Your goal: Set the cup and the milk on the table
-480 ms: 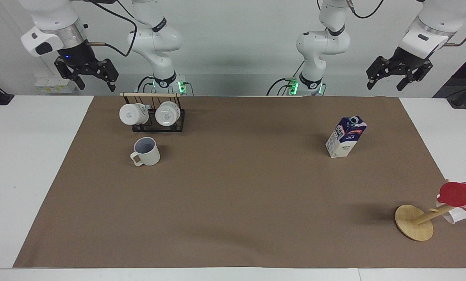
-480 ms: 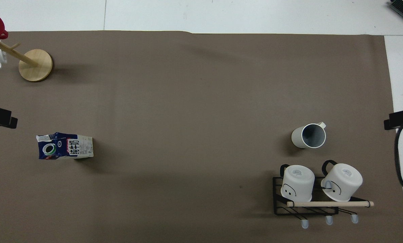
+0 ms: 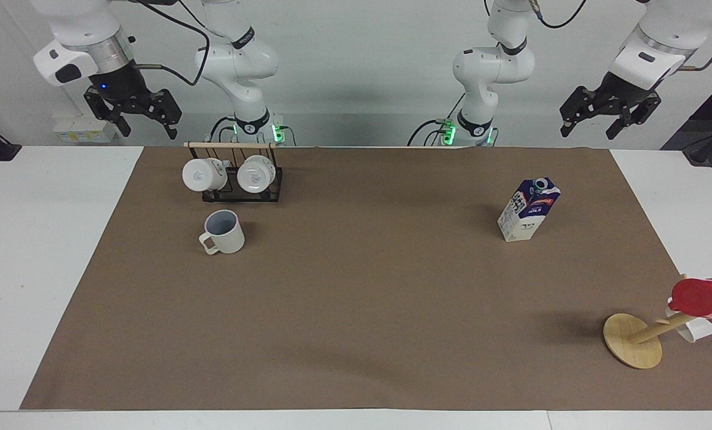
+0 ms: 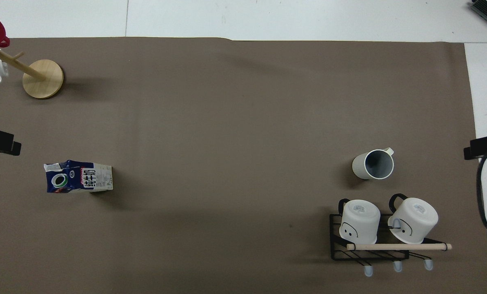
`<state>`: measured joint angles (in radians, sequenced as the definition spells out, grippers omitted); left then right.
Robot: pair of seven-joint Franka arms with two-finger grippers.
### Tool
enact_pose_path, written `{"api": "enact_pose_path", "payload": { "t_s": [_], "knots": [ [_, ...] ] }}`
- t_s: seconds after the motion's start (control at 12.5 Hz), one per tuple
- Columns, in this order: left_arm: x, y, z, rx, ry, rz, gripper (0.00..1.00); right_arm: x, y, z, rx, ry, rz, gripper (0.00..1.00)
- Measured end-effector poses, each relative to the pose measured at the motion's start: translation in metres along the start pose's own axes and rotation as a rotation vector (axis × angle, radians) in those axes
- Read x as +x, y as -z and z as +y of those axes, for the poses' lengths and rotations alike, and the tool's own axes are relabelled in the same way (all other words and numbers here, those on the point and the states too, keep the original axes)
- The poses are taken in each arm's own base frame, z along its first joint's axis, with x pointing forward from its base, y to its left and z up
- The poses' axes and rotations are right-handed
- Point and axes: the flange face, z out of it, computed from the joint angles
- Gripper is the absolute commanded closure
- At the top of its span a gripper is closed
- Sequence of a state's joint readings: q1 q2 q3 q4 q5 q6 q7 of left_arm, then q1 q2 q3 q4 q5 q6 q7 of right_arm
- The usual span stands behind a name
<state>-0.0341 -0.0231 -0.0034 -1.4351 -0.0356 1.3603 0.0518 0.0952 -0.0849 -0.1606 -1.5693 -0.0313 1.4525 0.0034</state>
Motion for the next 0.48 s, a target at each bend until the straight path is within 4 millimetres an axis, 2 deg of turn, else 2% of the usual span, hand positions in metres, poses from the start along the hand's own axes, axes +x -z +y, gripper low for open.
{"api": "enact_pose_path", "payload": {
  "t_s": [0.48],
  "knots": [
    [0.0000,0.0000,0.0000,0.000,0.000,0.000,0.00,-0.0007,-0.0033,-0.0001,0.000,-0.001,-0.007,0.00]
  ]
}}
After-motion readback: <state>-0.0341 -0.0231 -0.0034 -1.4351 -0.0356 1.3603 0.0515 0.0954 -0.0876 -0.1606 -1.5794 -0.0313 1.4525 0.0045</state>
